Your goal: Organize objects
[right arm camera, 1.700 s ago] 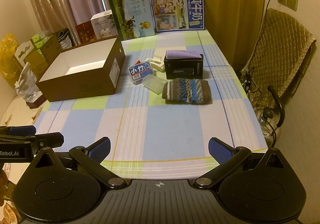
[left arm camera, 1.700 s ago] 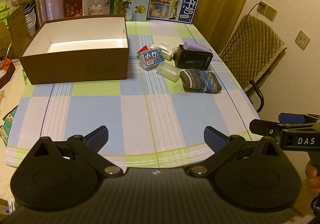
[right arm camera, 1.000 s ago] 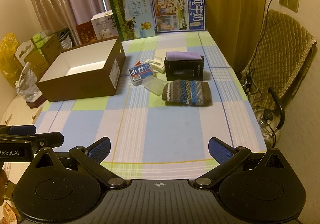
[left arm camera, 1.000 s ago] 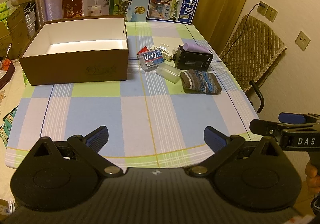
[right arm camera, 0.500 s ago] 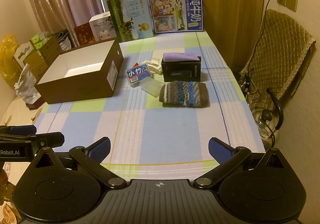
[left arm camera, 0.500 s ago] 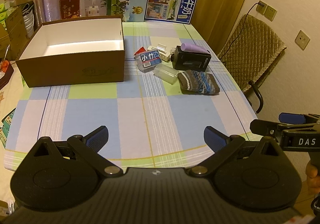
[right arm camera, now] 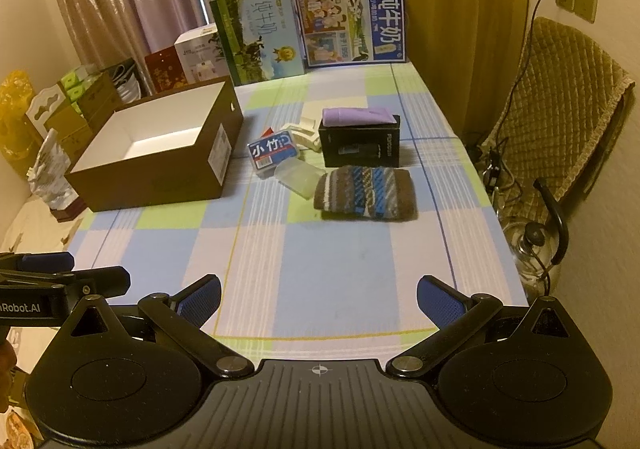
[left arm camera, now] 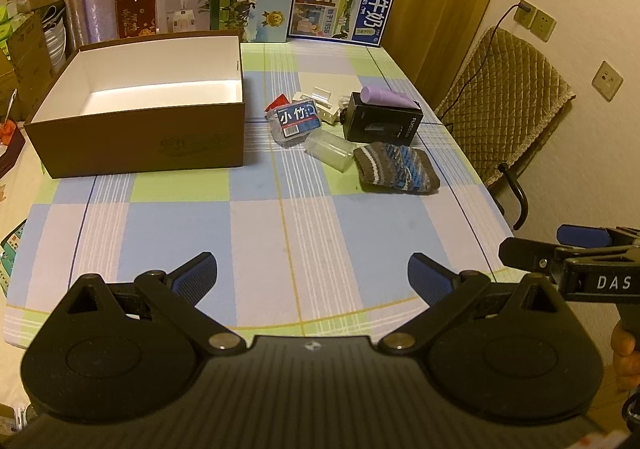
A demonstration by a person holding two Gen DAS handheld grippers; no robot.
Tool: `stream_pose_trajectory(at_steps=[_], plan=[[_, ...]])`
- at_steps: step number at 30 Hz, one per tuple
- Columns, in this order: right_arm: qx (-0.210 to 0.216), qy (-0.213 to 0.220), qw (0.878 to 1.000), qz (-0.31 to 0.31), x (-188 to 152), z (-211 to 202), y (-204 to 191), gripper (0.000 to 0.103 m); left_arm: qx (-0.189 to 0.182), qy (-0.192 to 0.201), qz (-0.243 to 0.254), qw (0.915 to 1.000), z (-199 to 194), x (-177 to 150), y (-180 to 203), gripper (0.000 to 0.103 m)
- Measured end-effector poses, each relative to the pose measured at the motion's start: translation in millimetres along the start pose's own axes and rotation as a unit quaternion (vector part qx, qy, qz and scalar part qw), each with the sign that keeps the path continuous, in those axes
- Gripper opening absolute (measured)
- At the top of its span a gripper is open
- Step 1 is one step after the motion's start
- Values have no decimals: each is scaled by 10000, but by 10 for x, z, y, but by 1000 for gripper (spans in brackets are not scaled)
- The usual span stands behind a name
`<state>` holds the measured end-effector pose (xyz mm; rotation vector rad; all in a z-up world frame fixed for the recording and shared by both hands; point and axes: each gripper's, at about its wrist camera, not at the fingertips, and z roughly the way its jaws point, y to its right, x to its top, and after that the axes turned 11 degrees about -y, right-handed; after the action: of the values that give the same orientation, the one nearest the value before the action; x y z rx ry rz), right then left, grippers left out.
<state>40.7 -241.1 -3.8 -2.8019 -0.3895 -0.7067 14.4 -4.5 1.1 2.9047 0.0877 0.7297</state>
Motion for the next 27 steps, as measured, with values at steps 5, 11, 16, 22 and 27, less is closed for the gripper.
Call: stream_pose_trajectory(at_steps=[5,11,16,22,27], plan=[[-2,-15,10000,-11,61,36,18,101,1,-24,-17,10000,48,80,4,101],[12,-52,10000,-12,153,103,65,101,13,-57,-41,10000,123,169,23,101],[37,-87,10000,-20,232,172,115,101,30,-105,-54,9999,196,254,32,101],[48,-140,9999,-7,340,269,195,101,44,-168,-63,9998,319,379,48,101],[55,-169,9998,0,444,359,269,101,90,-239,-34,9997,462,491,73,101]])
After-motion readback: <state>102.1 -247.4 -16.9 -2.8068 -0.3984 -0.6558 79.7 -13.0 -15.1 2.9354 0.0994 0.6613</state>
